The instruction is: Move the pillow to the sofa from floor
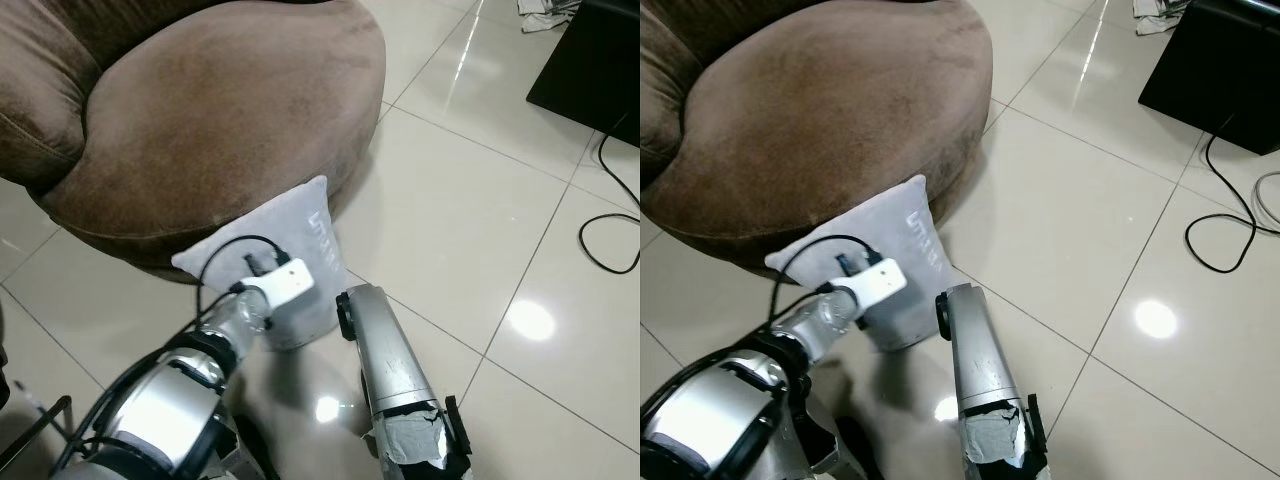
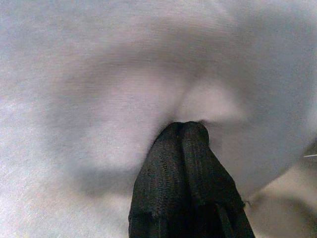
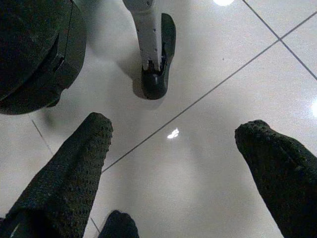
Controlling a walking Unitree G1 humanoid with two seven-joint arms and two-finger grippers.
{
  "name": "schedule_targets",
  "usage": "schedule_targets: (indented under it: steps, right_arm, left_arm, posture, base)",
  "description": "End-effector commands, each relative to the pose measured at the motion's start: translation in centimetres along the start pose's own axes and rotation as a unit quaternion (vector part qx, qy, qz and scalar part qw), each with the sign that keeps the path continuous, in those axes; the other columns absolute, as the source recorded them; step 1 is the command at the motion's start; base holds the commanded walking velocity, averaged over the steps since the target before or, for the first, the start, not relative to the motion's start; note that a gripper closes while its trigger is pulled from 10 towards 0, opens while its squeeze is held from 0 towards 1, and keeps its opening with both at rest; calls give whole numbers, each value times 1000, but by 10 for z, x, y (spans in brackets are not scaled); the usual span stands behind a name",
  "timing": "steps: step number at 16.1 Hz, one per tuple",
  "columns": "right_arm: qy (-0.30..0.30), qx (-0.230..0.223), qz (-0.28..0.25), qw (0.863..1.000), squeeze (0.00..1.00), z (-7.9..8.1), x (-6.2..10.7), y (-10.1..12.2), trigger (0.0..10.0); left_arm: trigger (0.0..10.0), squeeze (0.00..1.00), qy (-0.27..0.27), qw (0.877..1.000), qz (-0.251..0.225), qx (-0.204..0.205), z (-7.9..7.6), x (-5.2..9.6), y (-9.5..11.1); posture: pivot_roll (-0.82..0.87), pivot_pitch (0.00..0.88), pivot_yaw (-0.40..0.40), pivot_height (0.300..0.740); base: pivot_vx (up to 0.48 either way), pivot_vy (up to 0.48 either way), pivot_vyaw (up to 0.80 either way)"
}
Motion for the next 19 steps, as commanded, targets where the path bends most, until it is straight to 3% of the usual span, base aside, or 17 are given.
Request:
schedule_targets:
  steps: [1,3,5,12,19]
  right_arm:
    - [8,-10,17,1000,0,7,2,-8,10000]
    - [8,-8,16,1000,0,7,-1,-7,10000]
    - [11,-4,10,1000,0,6,-8,-4,10000]
    - [13,0,4,1000,0,8,-20,1,10000]
    - [14,2,1,1000,0,10,-27,4,10000]
  left_arm:
    - [10000,0,26,1000,-6,12,16,1,-2]
    - [10000,0,32,999,-12,15,25,2,-3]
    - [10000,0,48,999,-20,-8,45,4,-8]
    - [10000,0,96,995,-16,-11,94,13,-19]
    - [10000,0,125,992,9,-22,126,24,-42]
  posture:
    - [-569,266,74,480]
    - [-565,260,74,480]
    - [-550,250,72,480]
    - [-539,215,82,480]
    - [-523,204,82,480]
  base:
    - [0,0,0]
    - [0,0,0]
    - [0,0,0]
    - [0,0,0]
    - [0,0,0]
Point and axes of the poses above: a point about 5 cm out from each wrist's last joint towards the gripper, its own x axis pointing back from the gripper into the wrist, its own y axis along the axis of the wrist's last joint, z = x × y, the point moved 6 cm from there along -x, pointing out of the wrist towards the gripper, and after that the axes turned 15 degrees about x, right-handed, at the moved point
